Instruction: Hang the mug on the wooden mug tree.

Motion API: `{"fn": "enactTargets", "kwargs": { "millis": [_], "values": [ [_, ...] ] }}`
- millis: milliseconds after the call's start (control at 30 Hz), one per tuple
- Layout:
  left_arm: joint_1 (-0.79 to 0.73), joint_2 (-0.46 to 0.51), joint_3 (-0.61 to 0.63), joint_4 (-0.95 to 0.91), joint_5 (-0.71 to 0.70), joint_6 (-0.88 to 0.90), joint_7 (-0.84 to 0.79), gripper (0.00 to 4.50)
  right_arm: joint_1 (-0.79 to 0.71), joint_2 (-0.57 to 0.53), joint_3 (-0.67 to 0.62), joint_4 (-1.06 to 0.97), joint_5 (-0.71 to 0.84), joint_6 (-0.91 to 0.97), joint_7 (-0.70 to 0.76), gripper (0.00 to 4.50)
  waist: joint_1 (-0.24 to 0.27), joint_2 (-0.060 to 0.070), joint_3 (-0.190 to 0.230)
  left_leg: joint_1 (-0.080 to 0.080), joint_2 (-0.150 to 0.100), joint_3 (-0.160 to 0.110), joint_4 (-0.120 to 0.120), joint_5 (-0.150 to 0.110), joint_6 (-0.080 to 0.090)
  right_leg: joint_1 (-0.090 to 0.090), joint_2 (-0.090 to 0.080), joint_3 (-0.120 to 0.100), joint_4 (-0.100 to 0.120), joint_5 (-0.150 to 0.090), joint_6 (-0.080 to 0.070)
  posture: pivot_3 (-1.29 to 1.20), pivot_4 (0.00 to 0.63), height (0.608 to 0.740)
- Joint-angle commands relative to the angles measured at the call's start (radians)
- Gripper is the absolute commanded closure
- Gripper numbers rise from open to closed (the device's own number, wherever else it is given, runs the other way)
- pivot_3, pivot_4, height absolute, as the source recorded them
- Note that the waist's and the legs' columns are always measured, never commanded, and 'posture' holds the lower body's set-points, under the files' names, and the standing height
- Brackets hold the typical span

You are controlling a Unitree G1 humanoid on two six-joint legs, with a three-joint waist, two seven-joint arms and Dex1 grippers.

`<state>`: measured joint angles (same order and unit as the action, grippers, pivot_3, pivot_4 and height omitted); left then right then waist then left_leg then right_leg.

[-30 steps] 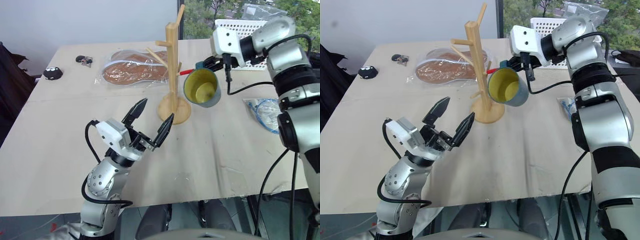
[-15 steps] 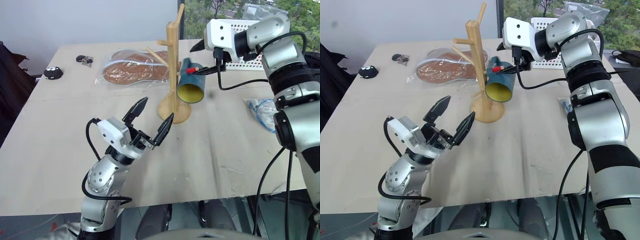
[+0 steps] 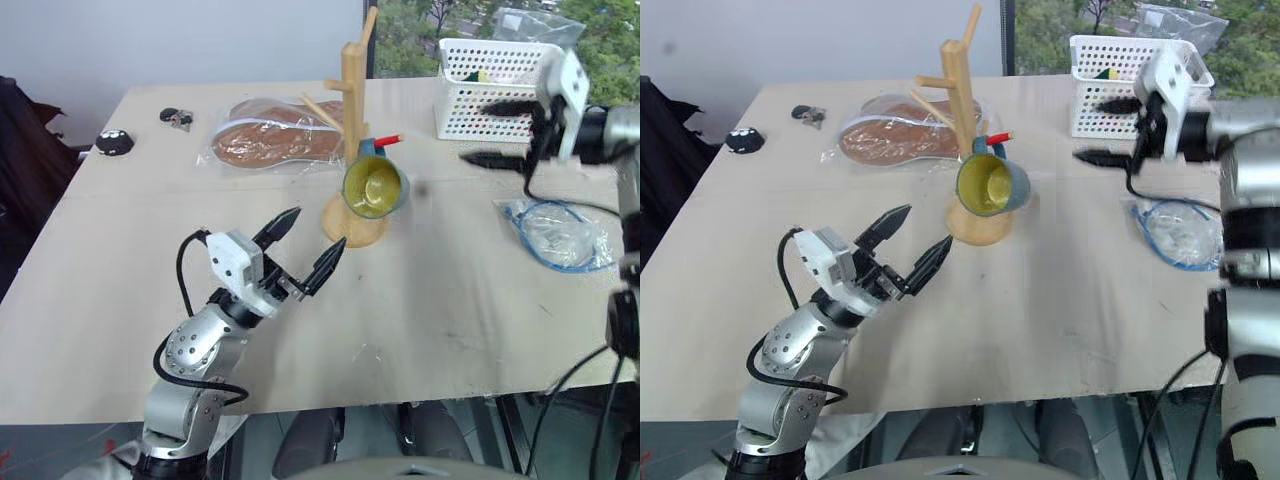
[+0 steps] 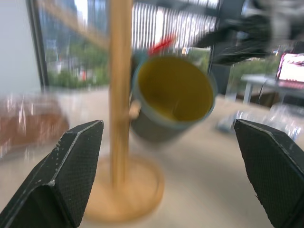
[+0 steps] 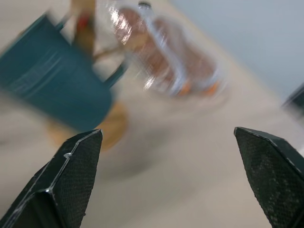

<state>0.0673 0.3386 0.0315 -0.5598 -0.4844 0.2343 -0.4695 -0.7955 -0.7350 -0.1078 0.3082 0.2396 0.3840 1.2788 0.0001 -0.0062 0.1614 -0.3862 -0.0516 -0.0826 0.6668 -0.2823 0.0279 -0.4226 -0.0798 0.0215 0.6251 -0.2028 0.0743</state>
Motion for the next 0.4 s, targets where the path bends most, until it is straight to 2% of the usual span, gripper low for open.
{"fn": "enactTargets", "kwargs": {
  "millis": [33,100,200,267,300,400],
  "values": [
    [0.052,0.031,0.008,-0.005,0.023,0.079,0.038,0.00,0.330,0.079,-0.152,-0.335,0.129,0.069,-0.140,0.02,0.000,-0.001,-0.001,0.000,0.000,0.001,0.000,0.000,0.000,0.000,0.000,0.000,0.000,0.000,0.000,0.00,0.150,0.740],
    [0.084,0.062,0.008,0.002,0.029,0.107,0.022,0.00,0.548,0.184,-0.194,-0.503,0.172,0.095,-0.263,0.02,0.000,0.000,-0.001,0.001,0.002,-0.001,-0.002,0.000,0.000,0.000,0.002,0.000,0.000,0.000,0.000,0.00,0.150,0.740],
    [0.123,0.101,0.019,0.020,0.035,0.099,-0.019,0.00,0.812,0.296,-0.144,-0.660,0.120,0.046,-0.388,0.02,-0.006,0.004,0.000,0.002,0.001,0.002,-0.002,-0.001,0.002,0.000,0.001,0.003,0.002,0.000,0.000,0.00,0.150,0.740],
    [0.143,0.112,0.018,0.033,0.036,0.089,-0.040,0.00,0.915,0.342,-0.115,-0.678,0.094,-0.025,-0.425,0.02,-0.012,0.004,-0.001,0.004,0.000,0.005,0.000,-0.002,0.005,0.002,0.001,0.006,0.002,0.000,0.000,0.00,0.150,0.740],
    [0.154,0.115,0.014,0.039,0.046,0.077,-0.046,0.00,0.945,0.357,-0.107,-0.672,0.080,-0.063,-0.442,0.02,-0.014,0.002,-0.002,0.009,0.000,0.005,0.002,-0.003,0.005,0.008,0.001,0.005,0.001,0.000,0.001,0.00,0.150,0.740],
    [0.193,0.121,0.004,0.033,0.065,0.064,-0.062,0.00,0.989,0.392,-0.105,-0.623,0.061,-0.173,-0.476,0.02,-0.014,-0.001,-0.003,0.017,0.001,0.005,0.002,-0.003,0.005,0.014,0.001,0.004,0.000,-0.004,0.001,0.00,0.150,0.740]
  ]
}}
